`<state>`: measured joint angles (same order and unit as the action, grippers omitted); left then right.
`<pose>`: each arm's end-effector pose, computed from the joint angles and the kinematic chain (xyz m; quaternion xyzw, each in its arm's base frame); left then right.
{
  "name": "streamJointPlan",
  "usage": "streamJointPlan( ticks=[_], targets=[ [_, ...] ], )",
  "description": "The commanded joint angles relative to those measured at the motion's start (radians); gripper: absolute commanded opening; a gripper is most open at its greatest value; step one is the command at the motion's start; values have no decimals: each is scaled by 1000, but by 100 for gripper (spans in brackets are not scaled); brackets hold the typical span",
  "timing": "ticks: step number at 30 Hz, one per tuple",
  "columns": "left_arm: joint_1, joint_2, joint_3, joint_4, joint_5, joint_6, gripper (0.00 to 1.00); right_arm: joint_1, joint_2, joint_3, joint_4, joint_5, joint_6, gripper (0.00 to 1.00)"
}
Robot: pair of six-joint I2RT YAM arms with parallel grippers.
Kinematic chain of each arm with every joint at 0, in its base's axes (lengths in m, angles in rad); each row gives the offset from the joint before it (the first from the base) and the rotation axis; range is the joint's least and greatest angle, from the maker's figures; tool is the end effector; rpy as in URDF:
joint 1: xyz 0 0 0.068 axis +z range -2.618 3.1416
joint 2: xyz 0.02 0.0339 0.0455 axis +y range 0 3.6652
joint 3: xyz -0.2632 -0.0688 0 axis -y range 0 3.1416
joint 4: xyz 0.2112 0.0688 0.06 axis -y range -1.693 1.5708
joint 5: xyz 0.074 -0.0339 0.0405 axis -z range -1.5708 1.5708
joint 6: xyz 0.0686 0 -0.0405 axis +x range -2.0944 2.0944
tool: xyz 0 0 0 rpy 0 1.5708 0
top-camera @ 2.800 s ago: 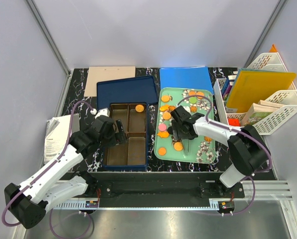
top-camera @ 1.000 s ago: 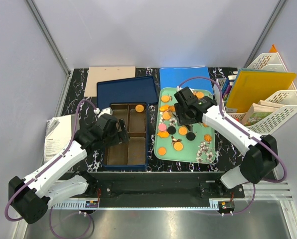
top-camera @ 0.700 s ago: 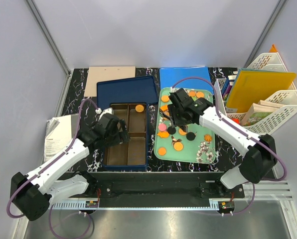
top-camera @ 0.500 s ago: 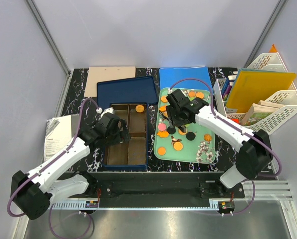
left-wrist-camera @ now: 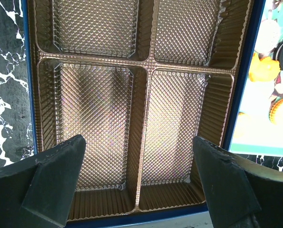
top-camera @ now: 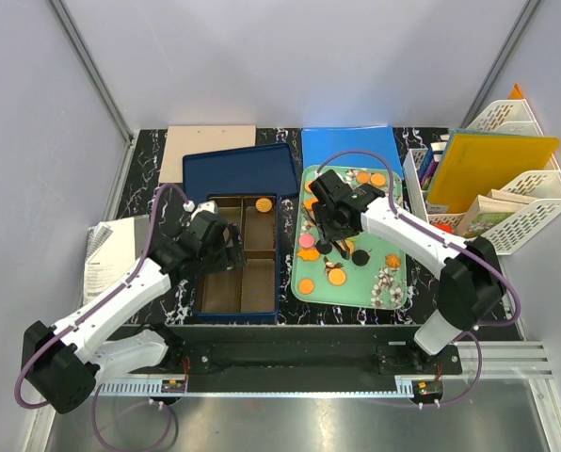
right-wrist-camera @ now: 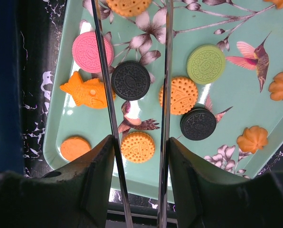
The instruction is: Pack the cookies
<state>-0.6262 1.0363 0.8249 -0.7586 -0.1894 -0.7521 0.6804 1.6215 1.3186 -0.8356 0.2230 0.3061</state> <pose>0.1574 -0.0979 0.2377 -0.0877 0.9473 -0.1176 0.2848 0.2520 0.1844 0.2427 -0.1572 0.9582 0.0052 0.2392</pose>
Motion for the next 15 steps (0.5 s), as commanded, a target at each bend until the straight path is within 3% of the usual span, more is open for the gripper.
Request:
streamJointPlan(
  ticks=[1, 9, 15],
  targets=[
    [-3, -2, 43, 24, -25, 17, 99, 13, -40, 34, -17, 7, 2, 55],
    [-3, -4, 42, 24, -19, 17, 99, 36, -60, 10, -46, 13, 24, 58],
    [-3, -22, 33, 22, -21, 17, 99, 45, -58, 4, -57, 38, 28, 55]
  ],
)
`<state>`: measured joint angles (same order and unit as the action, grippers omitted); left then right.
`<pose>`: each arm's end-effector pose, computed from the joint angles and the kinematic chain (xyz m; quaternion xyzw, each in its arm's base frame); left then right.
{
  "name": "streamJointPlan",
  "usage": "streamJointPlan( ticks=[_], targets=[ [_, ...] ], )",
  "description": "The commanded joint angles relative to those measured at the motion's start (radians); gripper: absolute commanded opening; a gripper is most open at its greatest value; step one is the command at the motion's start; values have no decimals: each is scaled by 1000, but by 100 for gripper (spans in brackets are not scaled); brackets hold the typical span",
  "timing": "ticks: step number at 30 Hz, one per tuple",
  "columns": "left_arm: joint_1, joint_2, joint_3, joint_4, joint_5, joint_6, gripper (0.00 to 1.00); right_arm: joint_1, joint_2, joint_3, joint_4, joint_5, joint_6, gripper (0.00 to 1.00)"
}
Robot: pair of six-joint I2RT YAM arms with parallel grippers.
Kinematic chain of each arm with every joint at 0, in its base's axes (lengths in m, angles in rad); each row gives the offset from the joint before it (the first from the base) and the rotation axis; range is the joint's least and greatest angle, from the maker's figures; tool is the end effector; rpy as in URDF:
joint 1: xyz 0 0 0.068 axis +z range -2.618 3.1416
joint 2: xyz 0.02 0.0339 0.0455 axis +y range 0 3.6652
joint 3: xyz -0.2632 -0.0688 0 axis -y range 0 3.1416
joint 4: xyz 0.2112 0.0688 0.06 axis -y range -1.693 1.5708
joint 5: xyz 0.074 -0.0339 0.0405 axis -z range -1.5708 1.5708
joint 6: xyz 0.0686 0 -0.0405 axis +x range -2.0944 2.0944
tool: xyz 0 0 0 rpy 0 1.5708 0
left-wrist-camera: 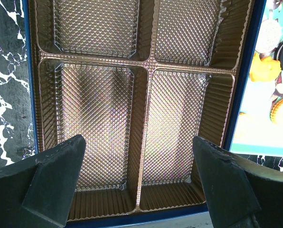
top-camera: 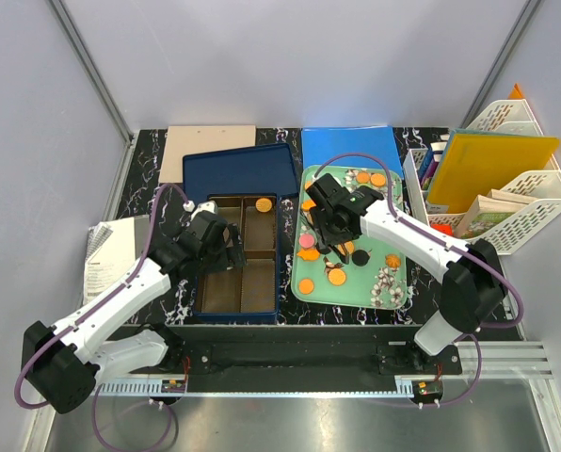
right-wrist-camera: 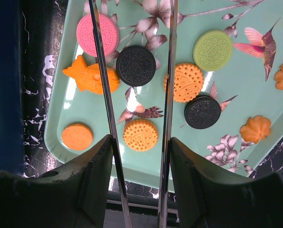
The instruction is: Pack the cookies
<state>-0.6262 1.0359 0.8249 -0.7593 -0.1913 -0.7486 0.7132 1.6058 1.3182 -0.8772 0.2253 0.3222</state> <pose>0.1574 -0.0977 0.2378 -0.0864 0.9474 -0.1163 0.2854 0.2402 0.1876 0.2448 -0.1668 0.9591 0.0035 0.2286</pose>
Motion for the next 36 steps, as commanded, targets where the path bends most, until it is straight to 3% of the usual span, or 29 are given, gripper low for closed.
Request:
streamJointPlan(
  ticks=[1, 24, 36],
  targets=[
    [-4, -23, 31, 23, -19, 15, 99, 14, -40, 1, -17, 37, 12, 54],
    [-3, -80, 52, -18, -74, 15, 99, 14, -56, 84, -105, 186, -25, 38],
    [-3, -140, 71, -54, -142, -5, 99, 29, -73, 280, -174, 171, -20, 33]
  ],
)
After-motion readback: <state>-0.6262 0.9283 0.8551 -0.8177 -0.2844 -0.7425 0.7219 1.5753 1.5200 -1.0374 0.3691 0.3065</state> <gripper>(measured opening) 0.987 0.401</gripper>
